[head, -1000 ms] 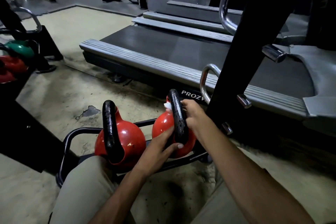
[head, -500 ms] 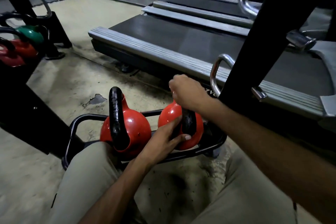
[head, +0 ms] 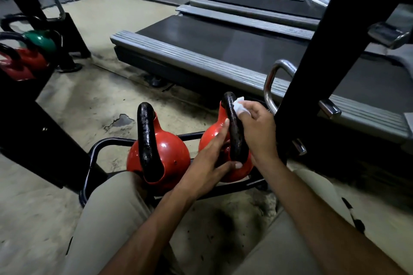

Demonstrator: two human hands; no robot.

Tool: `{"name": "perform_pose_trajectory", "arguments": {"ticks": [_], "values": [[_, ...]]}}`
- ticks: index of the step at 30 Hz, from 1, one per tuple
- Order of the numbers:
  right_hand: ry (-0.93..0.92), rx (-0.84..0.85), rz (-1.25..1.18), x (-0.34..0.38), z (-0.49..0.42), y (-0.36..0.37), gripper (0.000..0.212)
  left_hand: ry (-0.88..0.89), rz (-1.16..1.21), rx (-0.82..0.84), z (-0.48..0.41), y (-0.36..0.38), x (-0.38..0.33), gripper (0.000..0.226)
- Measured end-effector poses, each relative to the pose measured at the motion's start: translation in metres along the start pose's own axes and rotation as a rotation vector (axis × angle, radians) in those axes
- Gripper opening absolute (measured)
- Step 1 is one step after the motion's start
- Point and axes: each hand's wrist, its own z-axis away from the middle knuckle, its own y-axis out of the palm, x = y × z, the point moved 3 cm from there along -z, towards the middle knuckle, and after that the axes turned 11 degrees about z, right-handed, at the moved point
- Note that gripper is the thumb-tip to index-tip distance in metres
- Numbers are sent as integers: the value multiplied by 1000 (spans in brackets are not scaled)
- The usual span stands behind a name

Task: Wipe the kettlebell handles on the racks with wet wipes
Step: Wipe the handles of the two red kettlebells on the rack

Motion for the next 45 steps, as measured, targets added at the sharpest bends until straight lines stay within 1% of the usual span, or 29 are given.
{"name": "perform_pose_trajectory", "arguments": {"ticks": [1, 2, 3, 5, 6, 8, 10, 11, 13, 14, 15, 17, 19, 20, 22, 23, 24, 25, 26, 28, 30, 33, 35, 38, 40, 41, 42, 44, 45], "values": [[147, 36, -167, -4, -6, 2, 16, 22, -27, -12, 0, -1, -1, 105], [287, 111, -321, -3, -10, 3, 20, 47, -63, -26, -2, -2, -1, 106], [428, 229, -445, -3, -11, 6, 29, 68, -95, -33, -3, -3, -1, 107], [670, 473, -603, 3, -7, 11, 38, 84, -134, -35, -5, -5, -2, 109], [748, 529, -657, 4, -7, 14, 41, 86, -144, -35, -5, -5, -2, 110], [820, 499, -728, 3, -13, 17, 42, 93, -161, -44, -5, -6, -3, 111], [820, 419, -722, 1, -19, 19, 38, 97, -175, -54, -5, -6, -3, 112], [765, 361, -681, -1, -20, 19, 32, 98, -176, -56, -5, -6, -3, 112], [569, 187, -495, -10, -24, 15, 17, 101, -170, -58, -6, -6, -2, 113], [441, 98, -367, -12, -27, 11, 10, 101, -171, -58, -6, -7, -2, 113], [299, 33, -202, -11, -29, 8, 8, 101, -170, -57, -6, -7, -2, 113], [4, -16, 158, -1, -38, 7, 7, 92, -156, -58, -6, -8, -3, 113], [-287, 31, 449, 19, -47, 11, 2, 85, -146, -63, -6, -8, -2, 113], [-452, 104, 608, 29, -50, 16, 4, 81, -150, -71, -6, -8, -1, 113], [-743, 372, 981, 44, -52, 31, 16, 72, -155, -86, -6, -9, 0, 110], [-833, 523, 1153, 49, -50, 35, 20, 76, -151, -86, -5, -8, -1, 107], [-861, 651, 1280, 52, -48, 36, 24, 85, -145, -78, -4, -8, -2, 104], [-863, 732, 1331, 54, -46, 35, 26, 95, -139, -70, -4, -7, -4, 101], [-854, 750, 1313, 58, -43, 31, 27, 100, -134, -65, -3, -7, -6, 100], [-830, 648, 1206, 55, -41, 21, 27, 101, -135, -68, -3, -8, -7, 102], [-824, 465, 1057, 47, -36, 11, 29, 102, -148, -79, -4, -8, -6, 106], [-693, 184, 778, 32, -26, 5, 14, 102, -154, -79, -6, -9, -4, 112], [-575, 46, 635, 25, -22, 5, 6, 96, -156, -81, -6, -9, -3, 112], [-270, -45, 433, 11, -28, 0, 13, 99, -166, -94, -6, -9, -1, 110], [-53, -31, 309, 2, -29, -1, 15, 104, -171, -97, -6, -10, 0, 109], [45, 8, 193, -3, -28, 0, 17, 110, -176, -96, -6, -10, 0, 109], [169, 70, 21, -6, -27, 2, 21, 116, -179, -97, -6, -9, 0, 109], [541, 302, -453, -6, -22, 13, 29, 119, -185, -101, -6, -9, 0, 108], [704, 405, -616, -3, -19, 17, 35, 122, -191, -107, -6, -10, 0, 107]]}}
